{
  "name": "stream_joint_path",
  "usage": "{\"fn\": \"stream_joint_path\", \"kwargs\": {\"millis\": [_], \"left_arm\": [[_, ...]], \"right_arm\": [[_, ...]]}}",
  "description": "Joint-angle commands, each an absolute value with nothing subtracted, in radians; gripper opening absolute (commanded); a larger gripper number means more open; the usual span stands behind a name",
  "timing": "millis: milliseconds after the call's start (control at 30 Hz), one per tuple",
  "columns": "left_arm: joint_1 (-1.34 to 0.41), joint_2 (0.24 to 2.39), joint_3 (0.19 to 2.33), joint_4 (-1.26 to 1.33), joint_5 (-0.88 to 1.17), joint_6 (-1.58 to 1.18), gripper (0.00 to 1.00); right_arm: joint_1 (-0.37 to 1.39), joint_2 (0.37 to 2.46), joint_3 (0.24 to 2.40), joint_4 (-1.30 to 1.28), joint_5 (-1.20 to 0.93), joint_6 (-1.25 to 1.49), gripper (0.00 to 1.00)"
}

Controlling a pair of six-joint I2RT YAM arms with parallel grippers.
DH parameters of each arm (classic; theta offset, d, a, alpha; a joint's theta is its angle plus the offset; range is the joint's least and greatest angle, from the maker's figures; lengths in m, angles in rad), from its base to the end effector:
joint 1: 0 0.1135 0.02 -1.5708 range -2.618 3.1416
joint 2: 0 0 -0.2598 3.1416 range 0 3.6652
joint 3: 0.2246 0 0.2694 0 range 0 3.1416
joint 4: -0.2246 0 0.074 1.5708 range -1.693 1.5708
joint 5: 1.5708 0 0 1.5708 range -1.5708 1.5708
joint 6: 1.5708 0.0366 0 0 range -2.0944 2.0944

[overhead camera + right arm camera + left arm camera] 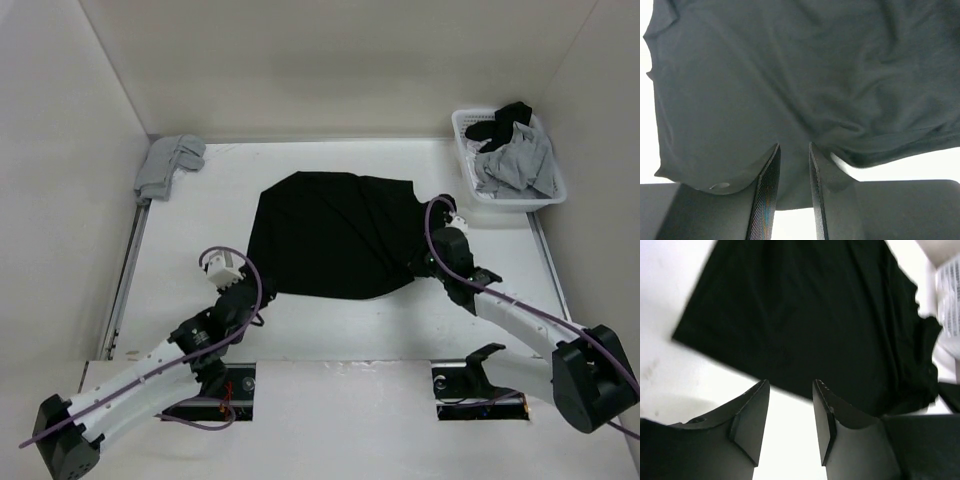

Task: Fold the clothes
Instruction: Flatten the tank top out

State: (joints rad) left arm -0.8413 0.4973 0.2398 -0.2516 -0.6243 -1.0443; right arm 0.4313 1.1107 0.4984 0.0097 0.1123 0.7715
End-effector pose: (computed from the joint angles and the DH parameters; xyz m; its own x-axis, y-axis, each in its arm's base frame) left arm 0.1169 -0.0987 0.1780 -0.3921 -0.6139 -0.6851 -0.1478 0.7771 -0.6118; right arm 0.2243 0.0987 0.1819 -0.6003 0.4864 -0.6349 0.1213 0.8400 0.5289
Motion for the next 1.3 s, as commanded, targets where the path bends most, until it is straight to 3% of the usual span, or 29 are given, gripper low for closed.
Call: {"fn": "stream_joint_path", "kwargs": {"millis": [0,233,400,533,633,833,1000,1167,1267], "left_arm": [[-0.786,0.685,0.398,-0.099,-0.724,-0.928,0.38],[-0.526,1.234,0.546,0.17,-0.364,-0.856,0.32],[-0.461,1.43,0.517,0.267,-0.216,-0.908,0.21],[-0.458,1.405,0.416,0.298,-0.189,-0.926,0.2],[-0.469,1.33,0.307,0.301,-0.16,-0.969,0.2],[-0.576,1.135,0.144,0.243,-0.114,-1.106,0.2],[-0.796,0.997,0.124,0.14,-0.117,-1.236,0.2],[-1.001,1.003,0.239,0.127,-0.161,-1.261,0.27],[-1.019,1.032,0.329,0.133,-0.16,-1.217,0.32]], "right_arm": [[0.487,1.094,0.502,0.029,0.135,0.788,0.34],[0.688,0.898,0.419,-0.152,0.291,0.83,0.36],[0.659,1.007,0.443,-0.092,0.207,0.79,0.33],[0.642,1.153,0.488,-0.035,0.183,0.781,0.33],[0.643,1.247,0.518,-0.011,0.17,0.769,0.42],[0.596,1.464,0.642,-0.015,0.13,0.775,0.21],[0.533,1.728,0.958,-0.106,0.069,0.739,0.1],[0.499,1.986,1.395,-0.233,0.02,0.707,0.1],[0.452,2.091,1.625,-0.284,0.012,0.687,0.11]]}}
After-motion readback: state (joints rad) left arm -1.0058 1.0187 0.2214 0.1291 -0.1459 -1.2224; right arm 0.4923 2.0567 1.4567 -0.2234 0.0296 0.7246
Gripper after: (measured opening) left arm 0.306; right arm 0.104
